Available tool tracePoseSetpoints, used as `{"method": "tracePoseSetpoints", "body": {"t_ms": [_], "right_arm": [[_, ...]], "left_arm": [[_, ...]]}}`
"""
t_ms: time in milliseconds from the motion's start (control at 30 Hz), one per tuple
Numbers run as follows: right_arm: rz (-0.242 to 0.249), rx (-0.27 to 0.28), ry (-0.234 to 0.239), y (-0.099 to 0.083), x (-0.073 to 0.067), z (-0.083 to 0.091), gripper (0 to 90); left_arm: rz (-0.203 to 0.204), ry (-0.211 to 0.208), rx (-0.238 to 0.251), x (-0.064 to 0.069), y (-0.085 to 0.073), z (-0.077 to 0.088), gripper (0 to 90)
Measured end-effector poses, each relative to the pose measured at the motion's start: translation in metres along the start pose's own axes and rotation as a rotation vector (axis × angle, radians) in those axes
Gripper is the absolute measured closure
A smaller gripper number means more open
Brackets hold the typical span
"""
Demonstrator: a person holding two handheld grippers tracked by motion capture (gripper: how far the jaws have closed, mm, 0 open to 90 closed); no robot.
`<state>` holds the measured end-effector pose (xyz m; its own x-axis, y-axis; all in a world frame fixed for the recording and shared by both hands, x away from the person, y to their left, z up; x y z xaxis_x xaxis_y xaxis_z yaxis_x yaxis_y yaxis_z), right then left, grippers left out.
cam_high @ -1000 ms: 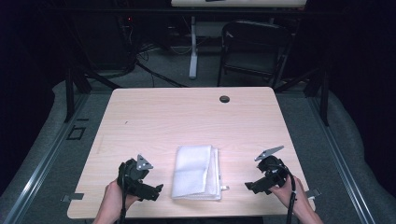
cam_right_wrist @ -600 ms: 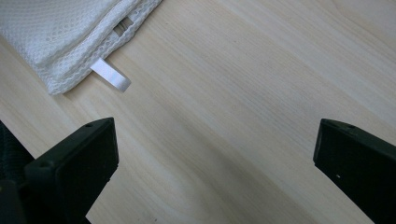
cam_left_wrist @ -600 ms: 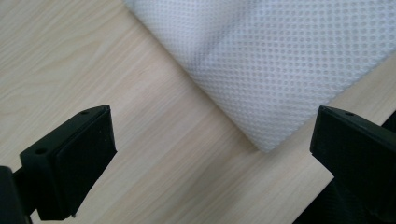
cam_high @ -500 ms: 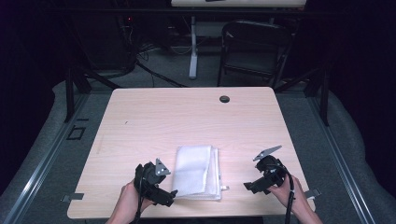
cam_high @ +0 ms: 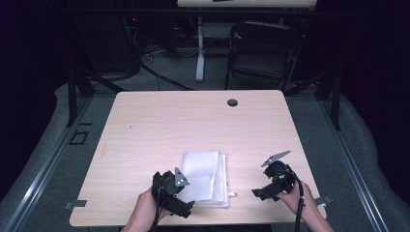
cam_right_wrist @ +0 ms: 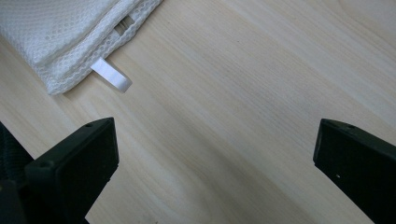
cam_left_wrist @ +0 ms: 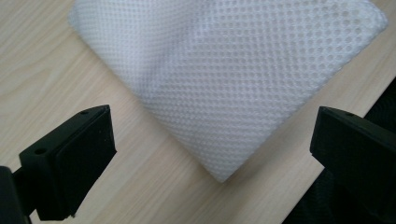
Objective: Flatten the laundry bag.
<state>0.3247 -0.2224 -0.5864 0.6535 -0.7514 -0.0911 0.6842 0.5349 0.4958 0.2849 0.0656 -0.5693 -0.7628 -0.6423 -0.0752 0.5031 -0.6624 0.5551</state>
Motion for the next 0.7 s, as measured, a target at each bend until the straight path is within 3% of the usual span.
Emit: {"method": "tracePoseSetpoints", "body": {"t_ms": [100,467,700], "right_arm": [[-0.001,0.003,-0.002,0.000,0.000,0.000,0.0],[-0.006,0.005,0.006,0.000,-0.001,-0.001,0.0],[-0.006,-0.002,0.011,0.000,-0.001,-0.001,0.0]], "left_arm": [[-0.010,-0.012,-0.001,0.006,0.003,-0.004,0.0],[-0.094,0.004,-0.020,0.028,0.017,-0.024,0.0],[-0.114,-0.001,-0.026,0.034,0.025,-0.033,0.7]]}}
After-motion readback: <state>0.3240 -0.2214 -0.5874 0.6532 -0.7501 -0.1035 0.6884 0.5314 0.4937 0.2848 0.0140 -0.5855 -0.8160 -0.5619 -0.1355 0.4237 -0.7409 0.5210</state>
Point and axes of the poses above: each handheld gripper's, and its own axes: z roughly backward along the jaws, y roughly out of its top, x roughly to its right, the point moved 7 cm from there along -z, roughly forward along the jaws, and after that the axes turned 3 degrees about x, right-handed, at the moved point
